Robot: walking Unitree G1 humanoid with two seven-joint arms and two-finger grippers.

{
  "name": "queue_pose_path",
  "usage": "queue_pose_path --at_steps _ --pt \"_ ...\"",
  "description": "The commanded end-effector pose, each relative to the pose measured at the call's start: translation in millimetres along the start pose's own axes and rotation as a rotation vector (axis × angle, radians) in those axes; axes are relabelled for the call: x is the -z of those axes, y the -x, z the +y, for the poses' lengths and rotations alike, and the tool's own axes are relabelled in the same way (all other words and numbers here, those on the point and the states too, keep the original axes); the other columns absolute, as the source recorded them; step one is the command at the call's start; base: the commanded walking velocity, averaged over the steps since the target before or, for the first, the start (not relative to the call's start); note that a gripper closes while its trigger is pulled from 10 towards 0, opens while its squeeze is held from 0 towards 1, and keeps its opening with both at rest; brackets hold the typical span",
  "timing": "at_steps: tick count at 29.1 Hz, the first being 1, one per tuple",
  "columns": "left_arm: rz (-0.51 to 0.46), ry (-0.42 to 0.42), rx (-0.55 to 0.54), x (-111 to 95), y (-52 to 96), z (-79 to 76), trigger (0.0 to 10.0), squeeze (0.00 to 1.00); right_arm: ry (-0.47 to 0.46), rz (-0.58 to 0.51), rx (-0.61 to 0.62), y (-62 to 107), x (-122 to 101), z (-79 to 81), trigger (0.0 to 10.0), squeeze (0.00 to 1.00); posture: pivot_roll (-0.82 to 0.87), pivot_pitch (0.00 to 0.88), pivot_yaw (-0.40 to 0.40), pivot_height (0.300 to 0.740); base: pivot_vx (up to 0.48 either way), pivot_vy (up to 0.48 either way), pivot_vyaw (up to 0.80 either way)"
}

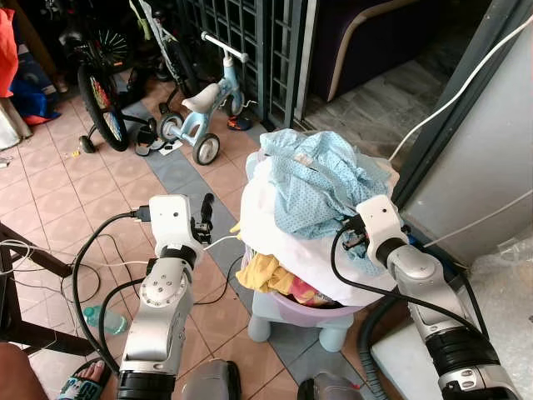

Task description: Clothes washing

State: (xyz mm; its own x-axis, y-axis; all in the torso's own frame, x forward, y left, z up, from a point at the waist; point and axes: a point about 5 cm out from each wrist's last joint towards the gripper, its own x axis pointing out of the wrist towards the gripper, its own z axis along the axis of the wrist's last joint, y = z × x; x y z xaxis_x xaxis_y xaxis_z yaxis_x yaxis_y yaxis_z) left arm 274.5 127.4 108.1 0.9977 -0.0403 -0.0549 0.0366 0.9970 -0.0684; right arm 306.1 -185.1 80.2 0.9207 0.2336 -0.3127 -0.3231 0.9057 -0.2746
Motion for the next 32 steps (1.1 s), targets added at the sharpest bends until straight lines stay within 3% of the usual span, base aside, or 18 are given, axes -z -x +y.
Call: queue_pose_path --at_steps 1,3,5,8,10,11,14,15,20,32 --pt "0.027 -0.009 -0.013 3 -0.8 -1.5 10.0 0.0 -0.1 -0.078 0.014 0.3 -14 1.0 0.0 0.0 -0.01 0.097 0.058 0.74 0.0 0.0 0.0" --pt "0.03 -0.009 -0.019 3 -0.8 -1.8 10.0 0.0 -0.134 -0.101 0.02 0.5 -17 0.9 0.0 0.0 -0.01 0.096 0.057 0.74 0.0 0.0 0.0" --pt "0.032 -0.008 -0.022 3 -0.6 -1.6 10.0 0.0 -0.217 -0.23 0.109 4.4 -38 -8.8 0.0 0.0 -0.01 0.094 0.056 0.74 0.0 0.0 0.0" --pt "0.035 -0.01 -0.022 4 0.5 -0.6 10.0 0.0 -0.275 -0.328 0.224 14.2 -52 -20.0 0.0 0.0 -0.01 0.093 0.053 0.74 0.0 0.0 0.0" --pt "0.035 -0.014 -0.018 5 0.9 -0.9 10.0 0.0 -0.288 -0.354 0.24 18.7 -54 -20.3 0.0 0.0 -0.02 0.093 0.053 0.74 0.0 0.0 0.0" --pt "0.038 -0.022 0.0 5 1.0 -3.0 10.0 0.0 -0.306 -0.409 0.259 30.1 -58 -16.5 0.0 0.0 -0.02 0.094 0.053 0.74 0.0 0.0 0.0" --pt "0.041 -0.017 0.016 6 0.0 -5.8 10.0 0.0 -0.301 -0.423 0.272 38.5 -57 -10.0 0.0 0.0 -0.03 0.096 0.057 0.74 0.0 0.0 0.0" --pt "0.043 -0.017 0.026 6 -1.4 -8.5 10.0 0.0 -0.299 -0.399 0.27 41.9 -53 -3.0 10.0 0.0 -0.04 0.097 0.061 0.74 0.0 0.0 0.0" --pt "0.037 -0.016 0.025 5 -3.2 -8.7 10.0 0.0 -0.333 -0.401 0.24 45.4 -56 8.2 10.0 0.0 -0.05 0.093 0.065 0.74 0.0 0.0 -0.32" --pt "0.044 -0.011 0.004 7 -2.0 -6.4 10.0 0.0 -0.309 -0.399 0.229 41.1 -61 2.1 10.0 0.0 -0.04 0.088 0.049 0.74 0.0 0.0 -0.73"
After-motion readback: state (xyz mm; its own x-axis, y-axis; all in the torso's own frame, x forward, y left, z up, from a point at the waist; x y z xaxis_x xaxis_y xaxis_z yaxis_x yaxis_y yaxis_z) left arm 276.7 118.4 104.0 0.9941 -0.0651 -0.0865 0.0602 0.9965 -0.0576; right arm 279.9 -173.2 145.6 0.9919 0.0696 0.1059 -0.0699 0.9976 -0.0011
